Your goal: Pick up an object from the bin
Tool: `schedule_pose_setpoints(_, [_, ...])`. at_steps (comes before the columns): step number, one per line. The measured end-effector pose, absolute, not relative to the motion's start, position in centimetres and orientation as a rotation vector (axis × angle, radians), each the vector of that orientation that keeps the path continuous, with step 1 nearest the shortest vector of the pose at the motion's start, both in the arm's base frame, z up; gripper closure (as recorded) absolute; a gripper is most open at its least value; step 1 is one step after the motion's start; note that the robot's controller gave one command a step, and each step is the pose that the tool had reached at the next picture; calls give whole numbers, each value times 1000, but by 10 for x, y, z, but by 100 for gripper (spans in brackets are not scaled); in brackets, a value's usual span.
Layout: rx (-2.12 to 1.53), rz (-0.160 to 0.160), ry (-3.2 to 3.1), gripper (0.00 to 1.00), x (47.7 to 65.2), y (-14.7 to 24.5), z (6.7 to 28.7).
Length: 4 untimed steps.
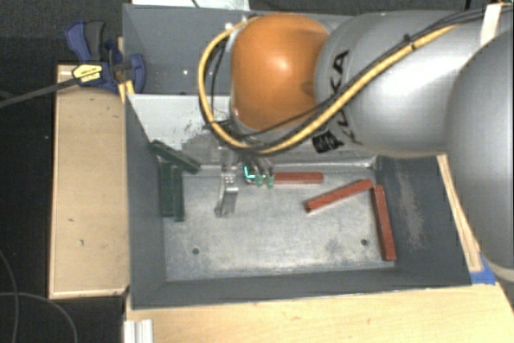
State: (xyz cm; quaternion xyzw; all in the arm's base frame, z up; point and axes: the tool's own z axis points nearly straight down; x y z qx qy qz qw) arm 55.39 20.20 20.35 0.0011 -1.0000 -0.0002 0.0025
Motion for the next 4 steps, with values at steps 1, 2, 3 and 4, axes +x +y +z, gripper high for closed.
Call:
schedule_pose_setpoints(1, [919,-2,-3014,0,535,213,295])
schedule_pose_setpoints(2, [757,4,-3051,0,565,135,277])
schedule_pose_setpoints(3, [1082,0,-2945,0,588,70,142])
schedule_pose_setpoints(4, [1254,-3,-2878,0,588,40,67])
